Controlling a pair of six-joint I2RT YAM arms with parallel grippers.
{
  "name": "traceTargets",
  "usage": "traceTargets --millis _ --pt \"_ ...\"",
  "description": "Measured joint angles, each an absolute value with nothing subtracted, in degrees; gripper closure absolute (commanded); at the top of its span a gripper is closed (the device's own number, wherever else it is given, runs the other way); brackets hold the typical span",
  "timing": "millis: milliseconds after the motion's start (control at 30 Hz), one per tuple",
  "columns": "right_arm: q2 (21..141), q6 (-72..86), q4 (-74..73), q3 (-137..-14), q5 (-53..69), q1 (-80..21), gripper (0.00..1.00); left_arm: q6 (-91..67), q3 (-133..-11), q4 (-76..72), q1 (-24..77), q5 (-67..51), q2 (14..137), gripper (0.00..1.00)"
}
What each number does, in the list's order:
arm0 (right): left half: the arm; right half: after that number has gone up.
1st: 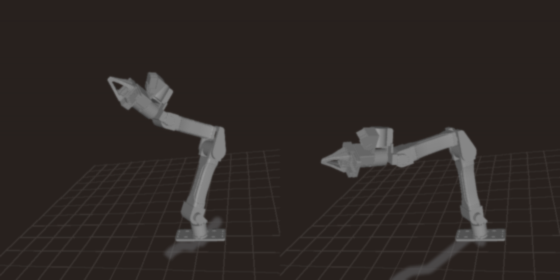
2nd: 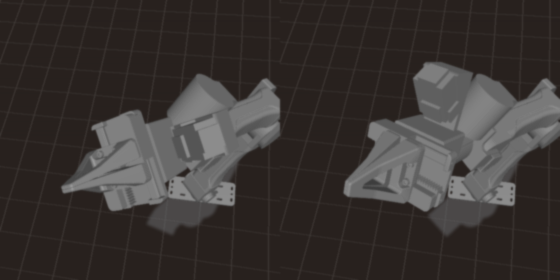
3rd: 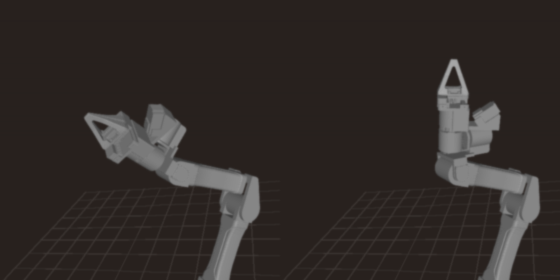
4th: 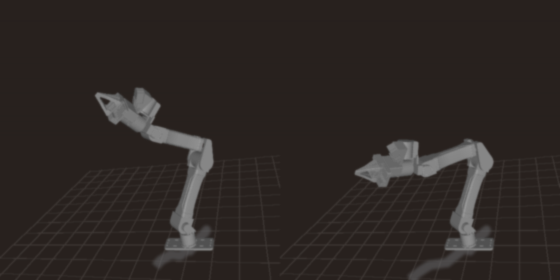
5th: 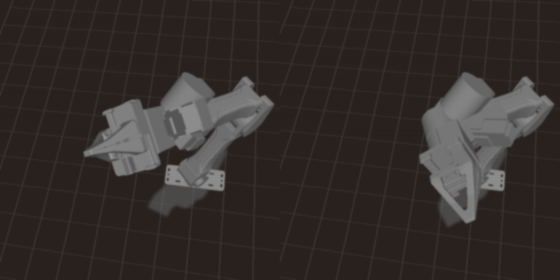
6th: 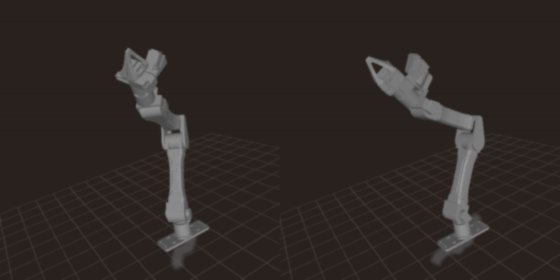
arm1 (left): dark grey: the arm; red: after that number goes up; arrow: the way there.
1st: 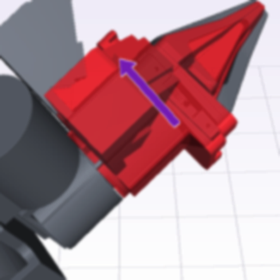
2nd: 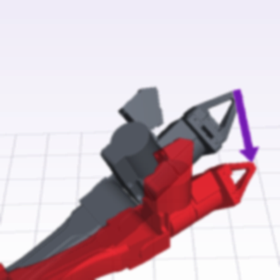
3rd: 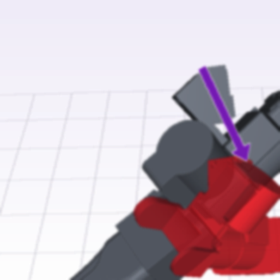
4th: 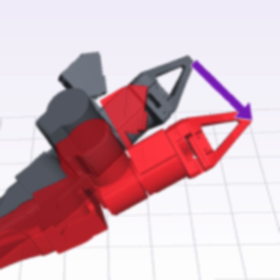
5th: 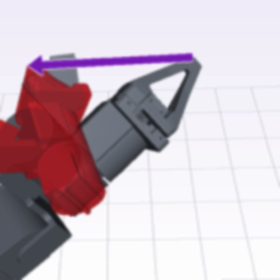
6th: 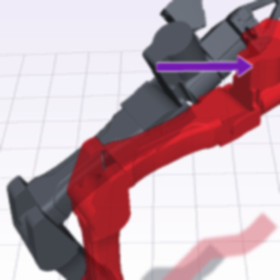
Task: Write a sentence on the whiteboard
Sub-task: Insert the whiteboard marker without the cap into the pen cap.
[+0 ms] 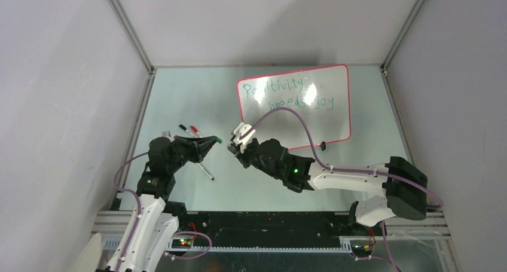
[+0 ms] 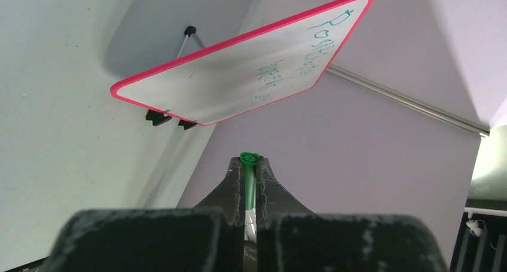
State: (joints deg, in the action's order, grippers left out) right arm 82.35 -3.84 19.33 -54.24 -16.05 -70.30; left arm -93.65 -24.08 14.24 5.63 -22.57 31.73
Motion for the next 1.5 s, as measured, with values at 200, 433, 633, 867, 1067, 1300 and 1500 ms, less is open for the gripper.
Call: traceTargets --millis 200,433,633,867,1067,1300,1500 --pt "85.25 -5.61 25.23 -54.26 -18.65 -70.85 1.0 -96.51 -24.08 13.98 5.54 -22.33 31.16 1.0" --pt "89.8 -10.5 35.27 -54.35 -22.2 -72.1 1.0 -99.61 -24.08 11.57 5.17 -20.6 30.72 1.0" --pt "95.59 -16.62 43.29 -55.29 -25.67 -73.14 1.0 -100.07 -24.08 10.72 5.08 -16.99 32.05 1.0" --pt "97.23 -16.4 43.51 -56.73 -25.43 -71.96 1.0 -100.55 -24.08 8.14 8.38 -11.05 34.33 1.0" --pt "97.23 -13.85 40.86 -57.43 -23.16 -70.06 1.0 -101.08 -24.08 6.44 10.79 -7.22 36.73 1.0" --pt "97.36 -8.34 30.33 -63.0 -19.33 -67.64 1.0 -101.43 -24.08 5.91 10.94 -5.02 37.76 1.0" --pt "98.89 -4.56 19.53 -69.1 -17.87 -66.52 1.0 -102.21 -23.2 5.02 11.73 -2.85 39.46 1.0"
